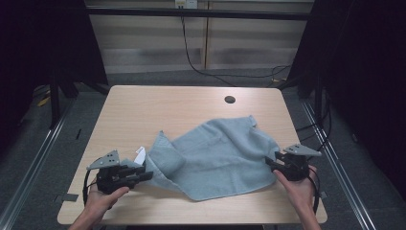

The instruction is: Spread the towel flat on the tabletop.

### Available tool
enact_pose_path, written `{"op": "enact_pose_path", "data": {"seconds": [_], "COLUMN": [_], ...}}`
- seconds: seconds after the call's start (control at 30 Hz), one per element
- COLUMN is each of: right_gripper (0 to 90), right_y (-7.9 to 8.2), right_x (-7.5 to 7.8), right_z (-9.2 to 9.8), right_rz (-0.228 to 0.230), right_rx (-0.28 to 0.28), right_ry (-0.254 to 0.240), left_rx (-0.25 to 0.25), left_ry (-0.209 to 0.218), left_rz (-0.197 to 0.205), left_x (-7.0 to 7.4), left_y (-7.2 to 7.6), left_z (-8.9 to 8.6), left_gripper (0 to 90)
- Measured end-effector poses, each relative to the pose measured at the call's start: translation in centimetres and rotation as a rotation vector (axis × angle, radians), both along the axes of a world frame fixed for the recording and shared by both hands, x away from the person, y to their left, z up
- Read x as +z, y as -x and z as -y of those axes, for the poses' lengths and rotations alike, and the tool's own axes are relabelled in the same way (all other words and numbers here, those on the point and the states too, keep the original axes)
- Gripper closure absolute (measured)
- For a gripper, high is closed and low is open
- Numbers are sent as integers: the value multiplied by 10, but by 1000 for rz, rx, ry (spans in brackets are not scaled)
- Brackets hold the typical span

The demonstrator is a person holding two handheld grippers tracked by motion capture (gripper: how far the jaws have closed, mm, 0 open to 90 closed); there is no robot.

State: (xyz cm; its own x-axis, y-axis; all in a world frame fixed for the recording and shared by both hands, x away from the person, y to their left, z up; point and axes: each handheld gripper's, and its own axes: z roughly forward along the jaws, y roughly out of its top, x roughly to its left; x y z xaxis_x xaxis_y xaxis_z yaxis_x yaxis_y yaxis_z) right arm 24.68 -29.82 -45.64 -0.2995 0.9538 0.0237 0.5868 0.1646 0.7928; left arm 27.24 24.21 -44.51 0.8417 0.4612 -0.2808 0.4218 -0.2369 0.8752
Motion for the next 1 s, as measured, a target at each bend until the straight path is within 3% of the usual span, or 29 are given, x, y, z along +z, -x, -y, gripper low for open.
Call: {"op": "enact_pose_path", "data": {"seconds": [0.13,0.2,0.3,0.37,0.47,0.57,0.6,0.63,0.7,0.9,1.0], "right_gripper": [501,504,520,545,558,538,532,521,493,448,434], "right_y": [-1,-5,-9,-9,-5,3,5,9,14,15,11], "right_x": [2,1,-5,-8,-9,-14,-18,-22,-25,-24,-31], "right_z": [13,15,9,-1,-12,-19,-23,-28,-34,4,20], "right_rz": [16,13,-6,-20,-34,-54,-75,-91,-111,-95,-114], "right_rx": [-20,-22,10,53,104,166,193,197,198,71,18], "right_ry": [-24,-12,-37,-39,-43,-90,-97,-65,-3,-18,11], "left_rx": [32,45,76,82,88,50,47,44,43,37,31], "left_ry": [35,56,11,-6,-60,-161,-161,-163,-176,-182,-182], "left_rz": [40,50,86,53,1,-52,-57,-61,-56,-66,-59], "left_x": [14,20,21,12,-15,-37,-41,-42,-41,-45,-45], "left_y": [-13,-22,-36,-49,-60,-62,-61,-60,-57,-46,-37], "left_z": [-3,-3,3,6,14,23,23,22,19,13,8], "left_gripper": [653,636,641,654,632,614,613,617,627,650,649]}}
